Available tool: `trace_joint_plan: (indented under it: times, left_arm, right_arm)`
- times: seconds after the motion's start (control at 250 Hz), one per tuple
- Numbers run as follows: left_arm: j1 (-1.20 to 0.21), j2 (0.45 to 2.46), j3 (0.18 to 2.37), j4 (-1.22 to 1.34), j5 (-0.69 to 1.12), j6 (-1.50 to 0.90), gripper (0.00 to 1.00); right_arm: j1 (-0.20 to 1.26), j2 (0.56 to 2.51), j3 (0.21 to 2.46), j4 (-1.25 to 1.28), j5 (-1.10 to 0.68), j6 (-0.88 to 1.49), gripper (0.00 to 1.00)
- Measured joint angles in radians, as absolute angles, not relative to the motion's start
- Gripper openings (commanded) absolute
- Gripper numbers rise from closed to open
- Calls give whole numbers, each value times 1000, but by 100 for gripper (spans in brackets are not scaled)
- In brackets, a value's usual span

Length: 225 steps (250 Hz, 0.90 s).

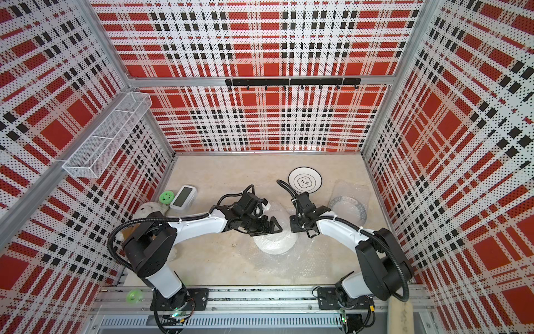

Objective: Unpack dinner plates from bubble wrap
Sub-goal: Unwrap the bubble wrap.

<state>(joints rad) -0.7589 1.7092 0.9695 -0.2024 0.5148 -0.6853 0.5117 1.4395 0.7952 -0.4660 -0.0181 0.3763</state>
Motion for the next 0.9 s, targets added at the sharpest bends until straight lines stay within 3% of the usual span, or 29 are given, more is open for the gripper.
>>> trace_joint_plan:
  times: [0.14, 0.496, 0.564, 0.636, 0.808, 0.9]
  left_arm:
    - [-757, 1710, 970, -207, 516, -665, 93]
    - [-741, 1716, 970, -208, 541, -645, 93]
    - [-733, 1716, 969, -211, 545, -644, 92]
    - [-725, 1717, 969, -213, 551, -643, 92]
    - [-719, 1718, 966, -212, 564, -641, 92]
    - [-719, 1718, 965, -208, 571, -641, 92]
  right_arm:
    - [430, 1401, 748, -423, -108, 409, 0]
    - [379, 1370, 679, -365, -172, 477, 0]
    - [363, 1364, 667, -354, -178, 488, 15]
    - [356, 1364, 665, -353, -176, 483, 18]
    - [390, 1341, 702, -399, -109, 449, 41]
    - [405, 1313, 740, -442, -76, 421, 48]
